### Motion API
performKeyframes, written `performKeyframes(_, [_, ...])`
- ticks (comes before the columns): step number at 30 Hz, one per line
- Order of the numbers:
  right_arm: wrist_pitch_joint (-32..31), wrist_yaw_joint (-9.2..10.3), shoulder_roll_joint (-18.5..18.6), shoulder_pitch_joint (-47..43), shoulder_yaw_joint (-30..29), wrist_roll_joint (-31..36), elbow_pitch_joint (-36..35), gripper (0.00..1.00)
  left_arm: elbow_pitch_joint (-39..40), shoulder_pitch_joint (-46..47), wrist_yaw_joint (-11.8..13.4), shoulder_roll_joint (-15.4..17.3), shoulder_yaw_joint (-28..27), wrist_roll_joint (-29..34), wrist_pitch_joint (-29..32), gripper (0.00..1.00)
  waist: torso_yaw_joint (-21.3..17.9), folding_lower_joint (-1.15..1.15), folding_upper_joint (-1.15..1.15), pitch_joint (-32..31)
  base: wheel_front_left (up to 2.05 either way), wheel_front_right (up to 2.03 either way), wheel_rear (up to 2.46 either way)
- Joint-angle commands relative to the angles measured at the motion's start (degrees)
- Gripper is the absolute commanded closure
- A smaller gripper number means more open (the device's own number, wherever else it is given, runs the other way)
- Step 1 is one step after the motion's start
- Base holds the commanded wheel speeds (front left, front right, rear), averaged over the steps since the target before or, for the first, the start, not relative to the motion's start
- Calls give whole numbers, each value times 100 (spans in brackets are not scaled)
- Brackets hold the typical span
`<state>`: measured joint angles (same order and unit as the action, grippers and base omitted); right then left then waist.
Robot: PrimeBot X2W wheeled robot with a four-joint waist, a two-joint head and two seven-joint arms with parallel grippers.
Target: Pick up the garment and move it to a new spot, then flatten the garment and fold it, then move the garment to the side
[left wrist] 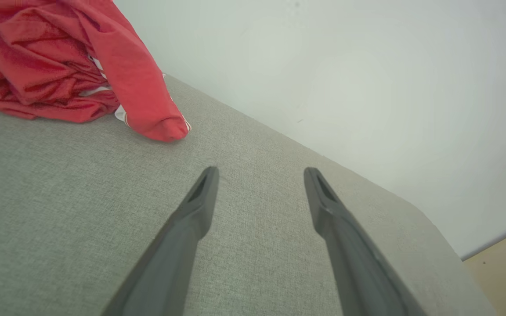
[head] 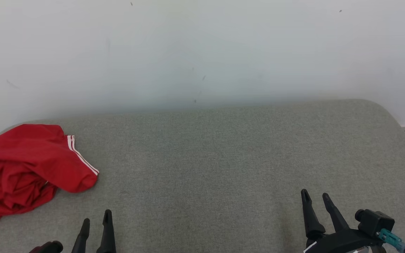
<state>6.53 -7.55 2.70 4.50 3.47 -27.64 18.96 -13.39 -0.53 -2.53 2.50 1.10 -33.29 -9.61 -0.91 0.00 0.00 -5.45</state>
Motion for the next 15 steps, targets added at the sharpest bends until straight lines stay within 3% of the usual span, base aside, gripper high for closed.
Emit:
performKeyframes(1, [47, 8, 23, 27, 22, 173, -20, 0, 19, -36, -14, 37, -6, 198, -67, 0, -4, 0, 0, -13, 0, 0, 0])
performKeyframes(15, [179, 9, 24, -34, 123, 788, 10, 0, -42, -81, -63, 41, 20, 769, -227, 0, -20, 0, 0, -112, 0, 0, 0])
